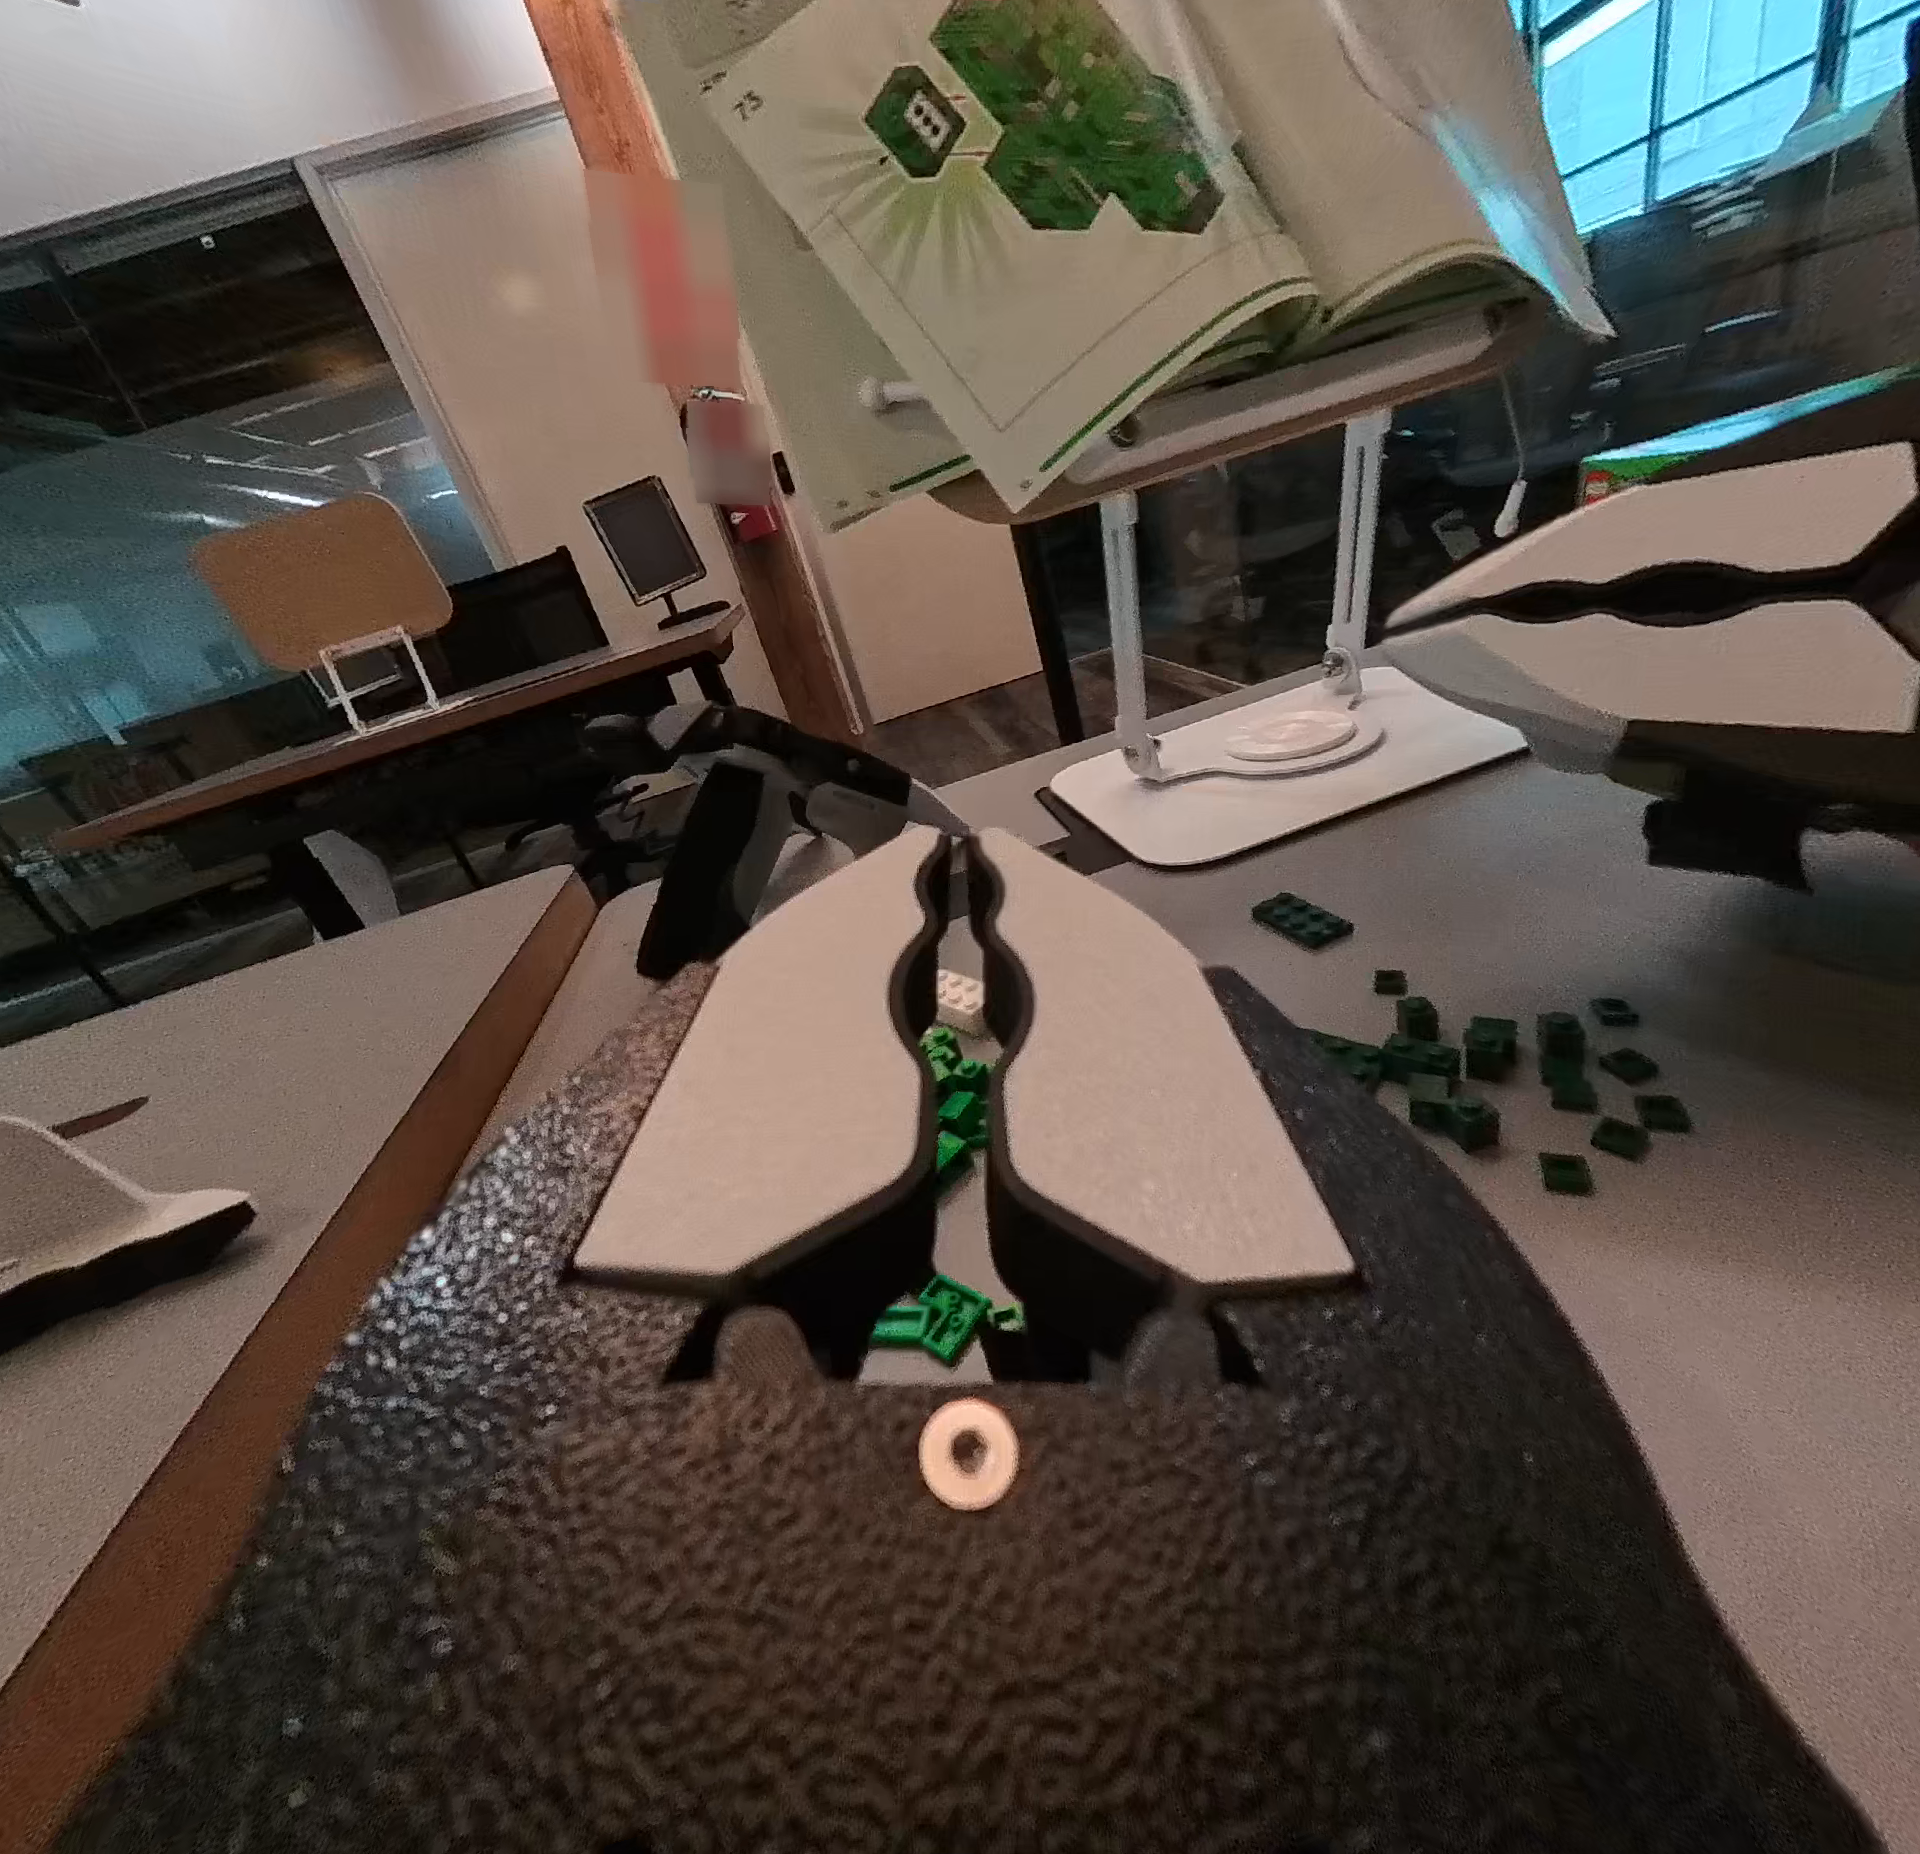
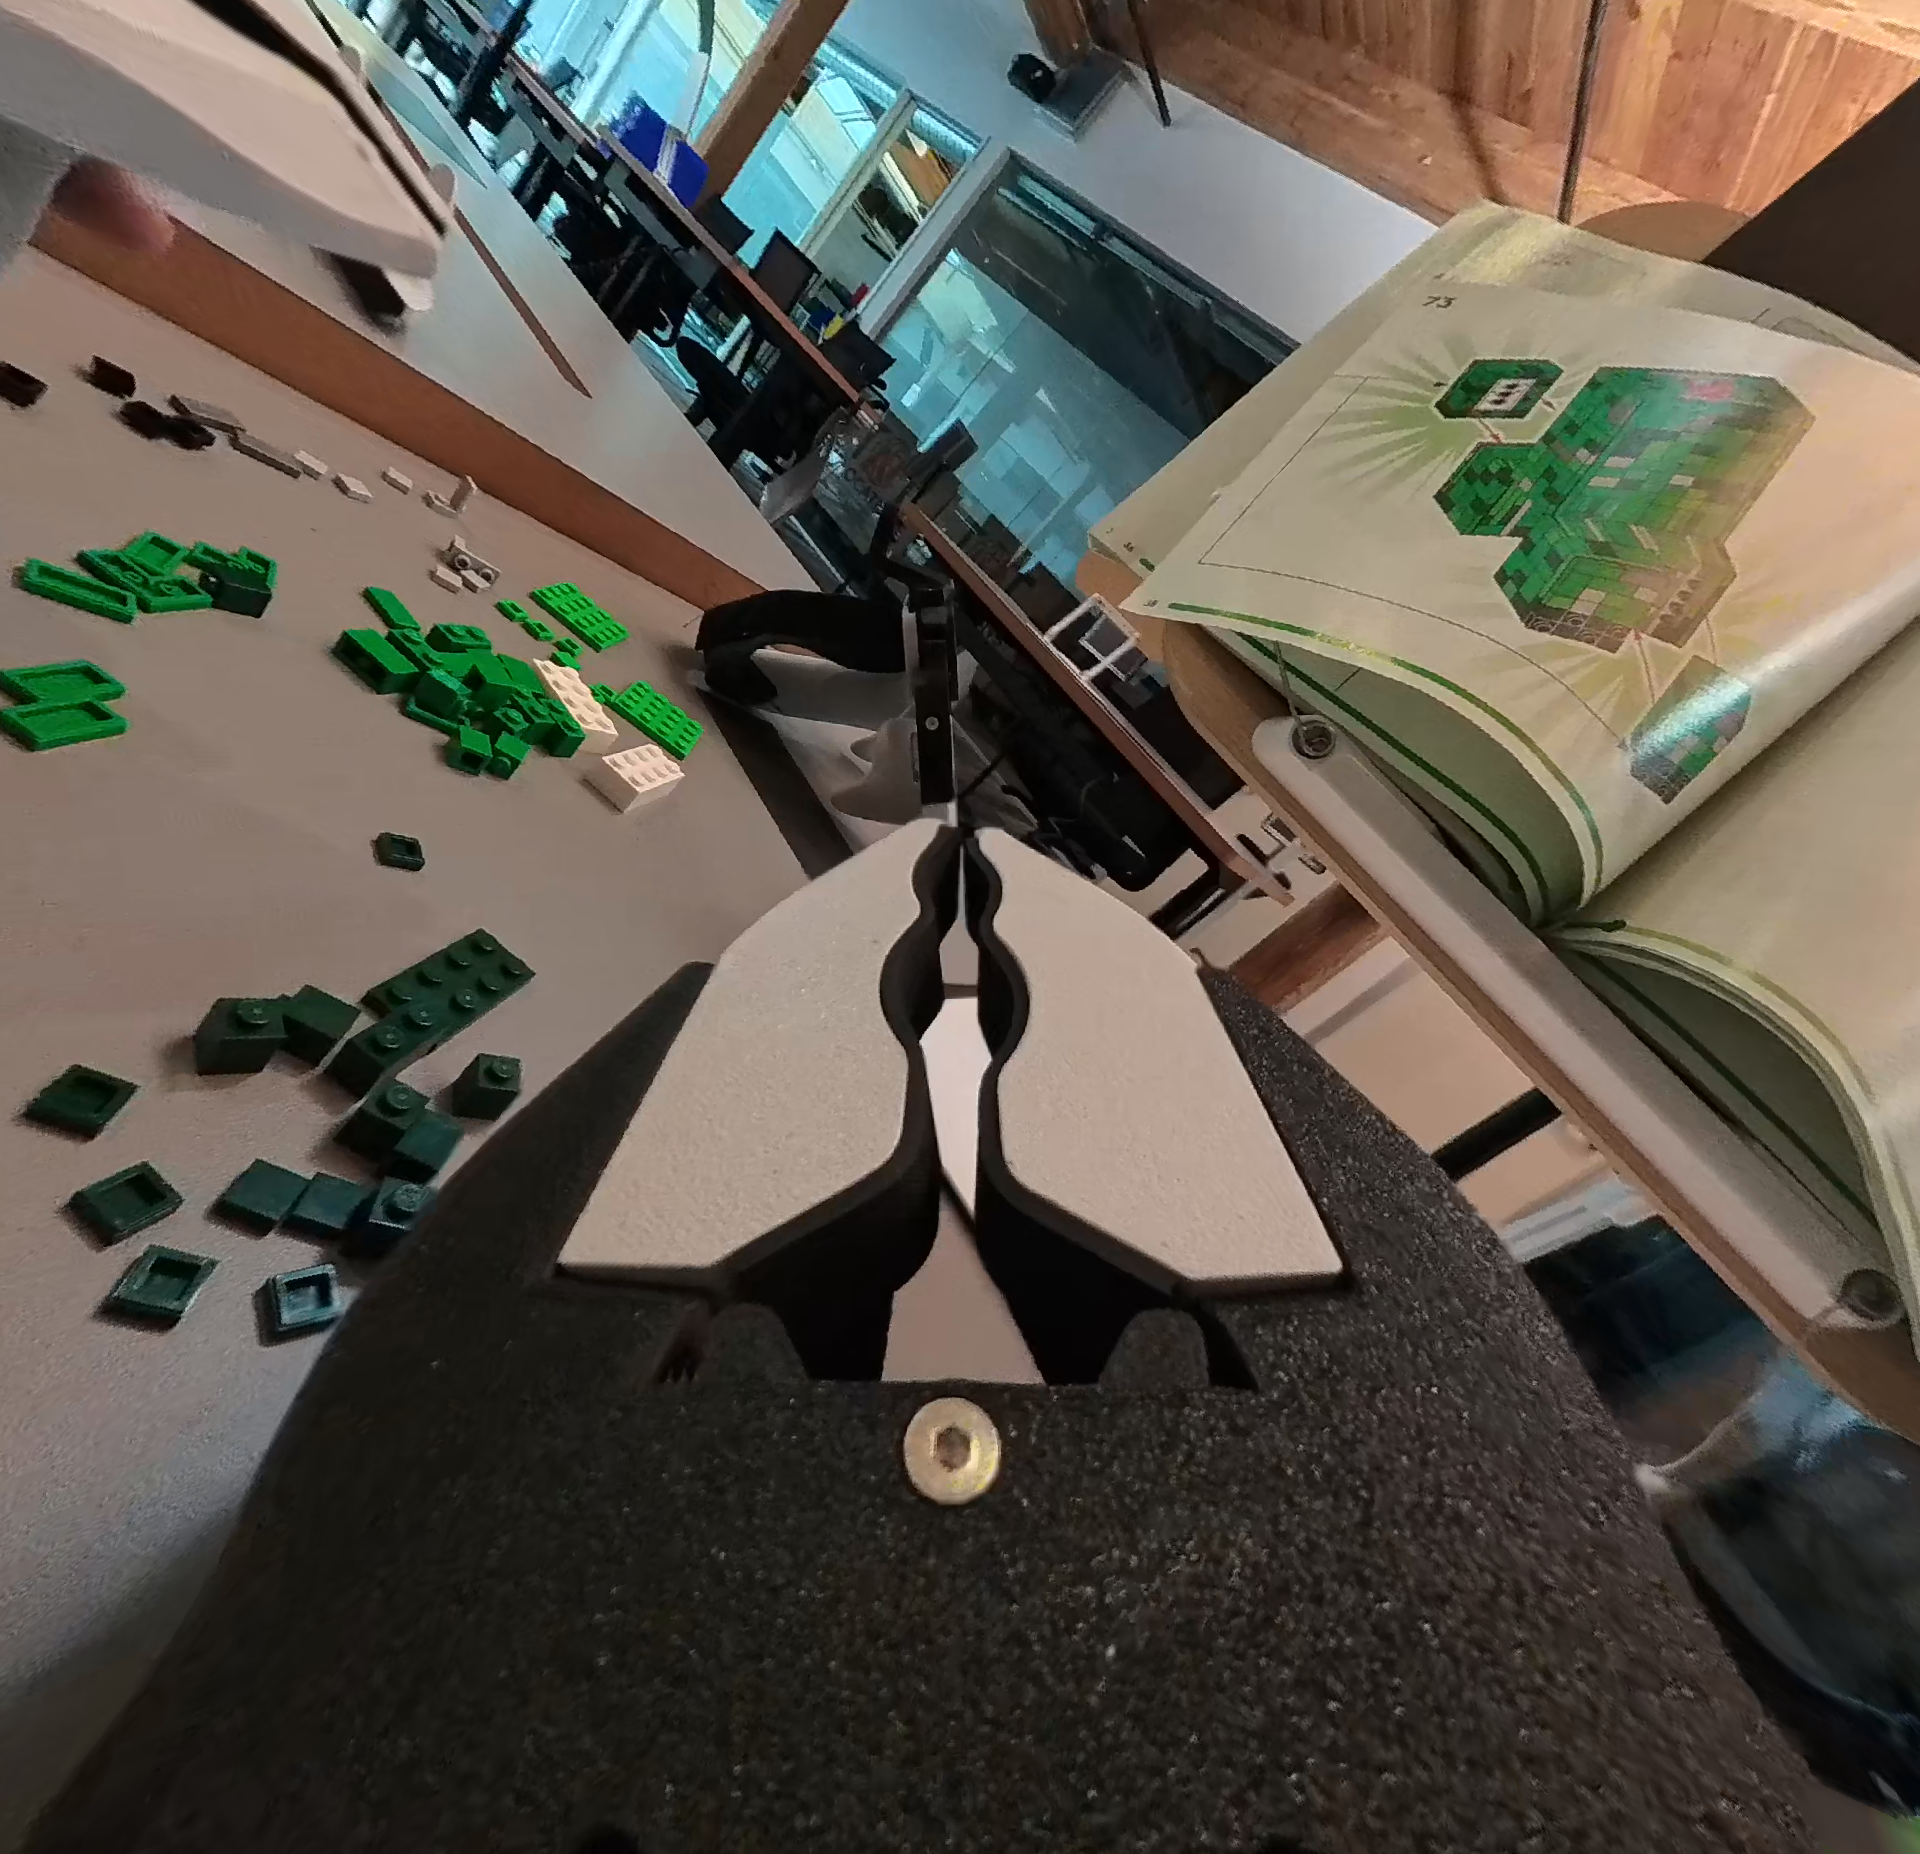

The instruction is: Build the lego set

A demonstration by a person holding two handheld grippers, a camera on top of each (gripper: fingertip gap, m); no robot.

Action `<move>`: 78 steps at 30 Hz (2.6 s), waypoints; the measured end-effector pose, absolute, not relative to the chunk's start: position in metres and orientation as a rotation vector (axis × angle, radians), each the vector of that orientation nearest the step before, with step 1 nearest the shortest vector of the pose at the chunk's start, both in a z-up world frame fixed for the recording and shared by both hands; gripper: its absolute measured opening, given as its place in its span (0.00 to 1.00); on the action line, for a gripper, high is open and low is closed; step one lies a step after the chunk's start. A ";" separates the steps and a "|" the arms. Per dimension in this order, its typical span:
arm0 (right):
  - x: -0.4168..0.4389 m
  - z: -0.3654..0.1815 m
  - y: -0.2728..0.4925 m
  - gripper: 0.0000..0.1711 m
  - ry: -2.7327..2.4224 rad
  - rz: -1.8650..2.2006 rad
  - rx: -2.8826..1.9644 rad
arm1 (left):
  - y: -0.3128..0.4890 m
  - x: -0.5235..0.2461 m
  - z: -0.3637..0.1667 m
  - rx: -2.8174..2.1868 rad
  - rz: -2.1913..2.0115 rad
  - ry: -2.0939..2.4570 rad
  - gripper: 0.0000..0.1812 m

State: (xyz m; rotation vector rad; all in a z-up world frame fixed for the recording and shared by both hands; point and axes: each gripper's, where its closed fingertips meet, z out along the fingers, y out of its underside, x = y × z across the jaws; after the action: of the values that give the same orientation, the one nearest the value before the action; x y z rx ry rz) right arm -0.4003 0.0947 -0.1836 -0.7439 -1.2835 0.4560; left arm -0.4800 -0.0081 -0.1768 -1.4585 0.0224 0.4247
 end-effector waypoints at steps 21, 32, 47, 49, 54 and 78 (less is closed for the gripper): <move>-0.441 -0.224 0.065 0.21 -1.584 0.942 -1.286 | -0.055 -0.578 -0.164 -1.367 0.618 -0.318 0.12; -0.575 -0.239 0.054 0.26 -1.874 0.662 -1.798 | -0.062 -0.583 -0.160 -1.328 0.570 -0.369 0.11; -0.598 -0.278 0.091 0.28 -1.931 0.278 -2.308 | -0.062 -0.582 -0.156 -1.318 0.554 -0.359 0.09; -0.598 -0.282 0.090 0.28 -1.938 0.267 -2.331 | -0.062 -0.582 -0.157 -1.318 0.544 -0.367 0.09; -0.598 -0.287 0.094 0.26 -1.935 0.222 -2.316 | -0.062 -0.582 -0.157 -1.317 0.530 -0.373 0.09; -0.384 -0.225 0.030 0.18 -2.144 0.327 -1.818 | -0.060 -0.579 -0.159 -1.327 0.510 -0.362 0.07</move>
State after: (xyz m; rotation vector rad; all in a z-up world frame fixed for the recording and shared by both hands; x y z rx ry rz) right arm -0.3843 0.0297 -0.2250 -1.8182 -2.1438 0.3273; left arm -0.5786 -0.0597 -0.1593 -1.3269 -0.3622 0.5102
